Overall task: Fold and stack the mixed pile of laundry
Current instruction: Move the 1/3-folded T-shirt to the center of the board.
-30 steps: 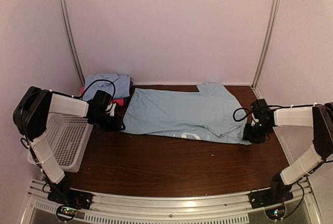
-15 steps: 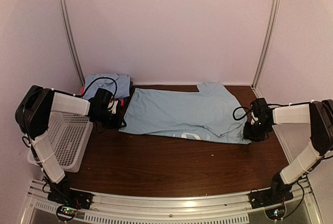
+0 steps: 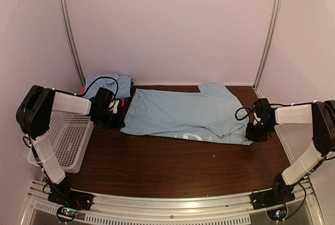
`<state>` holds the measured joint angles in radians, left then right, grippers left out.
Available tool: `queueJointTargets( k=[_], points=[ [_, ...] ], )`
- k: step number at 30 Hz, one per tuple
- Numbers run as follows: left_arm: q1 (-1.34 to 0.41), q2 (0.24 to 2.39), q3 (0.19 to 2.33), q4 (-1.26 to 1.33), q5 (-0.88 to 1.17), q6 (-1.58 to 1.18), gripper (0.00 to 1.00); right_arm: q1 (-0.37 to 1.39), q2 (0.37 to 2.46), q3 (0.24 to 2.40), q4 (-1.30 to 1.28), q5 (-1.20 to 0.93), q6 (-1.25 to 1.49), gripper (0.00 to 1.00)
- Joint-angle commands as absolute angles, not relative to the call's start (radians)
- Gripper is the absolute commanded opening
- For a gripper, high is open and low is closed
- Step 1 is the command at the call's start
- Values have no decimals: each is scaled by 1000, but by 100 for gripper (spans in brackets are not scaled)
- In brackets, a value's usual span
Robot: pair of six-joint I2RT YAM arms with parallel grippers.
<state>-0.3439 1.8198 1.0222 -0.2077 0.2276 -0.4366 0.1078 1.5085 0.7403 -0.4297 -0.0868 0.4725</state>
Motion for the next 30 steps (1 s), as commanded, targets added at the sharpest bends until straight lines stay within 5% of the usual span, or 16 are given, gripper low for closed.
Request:
queueJointTargets(
  k=[1,17,22,26,30],
  points=[
    [-340,1704,989,-267,153,-455,0,85,1426,743,-517,-10,482,0],
    [-341,1642,898,-391,128,-447,0,78,1320,626,-621,-121,593,0],
    [-341,1577,902,-355,148,-423,25,77,1240,639,-610,-180,577,19],
    [-341,1566,976,-338,138,-412,36,78,1168,683,-561,-206,552,51],
    [-341,1671,1065,-319,189,-409,34,77,1218,725,-528,-260,517,46]
  ],
)
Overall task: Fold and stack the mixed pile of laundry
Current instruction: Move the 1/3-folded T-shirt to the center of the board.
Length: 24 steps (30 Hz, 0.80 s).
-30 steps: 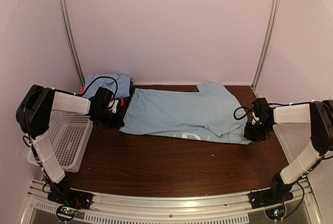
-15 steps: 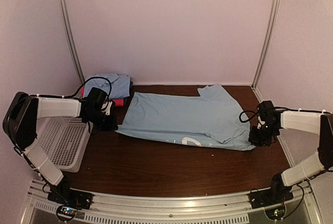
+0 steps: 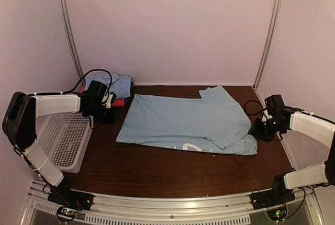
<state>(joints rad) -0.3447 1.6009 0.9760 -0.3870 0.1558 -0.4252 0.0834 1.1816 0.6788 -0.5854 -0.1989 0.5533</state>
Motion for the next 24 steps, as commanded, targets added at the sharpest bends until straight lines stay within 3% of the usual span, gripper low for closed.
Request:
queueJointTargets(
  k=[1,14,24],
  points=[
    [-342,1698,1082,-316,192,-411,34,77,1241,735,-531,-275,513,44],
    [-365,1813,1149,-296,205,-414,34,77,1455,789,-418,-290,492,30],
    [-365,1851,1170,-295,201,-409,36,77,1599,811,-378,-246,487,31]
  ],
)
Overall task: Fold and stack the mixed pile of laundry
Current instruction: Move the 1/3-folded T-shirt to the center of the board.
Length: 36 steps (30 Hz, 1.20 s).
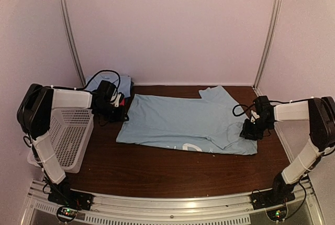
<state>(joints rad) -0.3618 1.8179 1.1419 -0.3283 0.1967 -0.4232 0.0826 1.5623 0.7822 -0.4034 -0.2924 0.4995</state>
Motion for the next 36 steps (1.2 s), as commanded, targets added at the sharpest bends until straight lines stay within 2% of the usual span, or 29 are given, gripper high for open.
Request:
queueJointTargets(
  k=[1,8,18,26,29,34,36],
  points=[
    [-365,1855,1170,-294,202,-412,36,78,1604,808,-380,-240,486,31],
    [-397,1858,1087,-289,172,-401,36,77,1591,766,-396,-221,462,31],
    [-502,1743,838,-340,98,-502,27,79,1542,719,-463,-249,419,32],
    [-586,1538,626,-389,103,-610,26,111,1351,554,-535,-386,535,34],
    [-597,1475,599,-423,95,-615,26,180,1243,518,-567,-399,626,40],
    [-597,1403,744,-456,47,-515,42,186,1142,621,-626,-351,588,46],
    [-593,1418,849,-455,17,-468,53,178,1142,691,-574,-296,539,48]
  ],
)
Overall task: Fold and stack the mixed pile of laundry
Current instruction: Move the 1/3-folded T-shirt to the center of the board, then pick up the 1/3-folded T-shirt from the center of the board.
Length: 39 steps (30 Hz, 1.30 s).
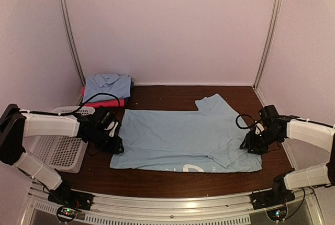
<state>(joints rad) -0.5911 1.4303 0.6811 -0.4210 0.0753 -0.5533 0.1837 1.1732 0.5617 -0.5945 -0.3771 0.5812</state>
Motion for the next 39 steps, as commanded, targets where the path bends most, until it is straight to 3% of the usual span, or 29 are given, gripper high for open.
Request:
queueJointTargets(
  k=[1,9,16,27,39],
  points=[
    [-587,1438,898,-441,16,-449,56,171,1167,720,-524,-291,513,49],
    [-495,1728,1286,-405,-48,-337,57,142,1544,1069,-336,-198,335,46],
    [-429,1984,1532,-464,-109,-273,44,116,1826,1360,-352,-137,232,45],
    [-397,2083,1554,-448,-100,-286,43,102,2180,1662,-405,-181,182,42],
    [-351,2091,1538,-437,-89,-285,48,110,2365,1817,-462,-262,158,41]
  ],
)
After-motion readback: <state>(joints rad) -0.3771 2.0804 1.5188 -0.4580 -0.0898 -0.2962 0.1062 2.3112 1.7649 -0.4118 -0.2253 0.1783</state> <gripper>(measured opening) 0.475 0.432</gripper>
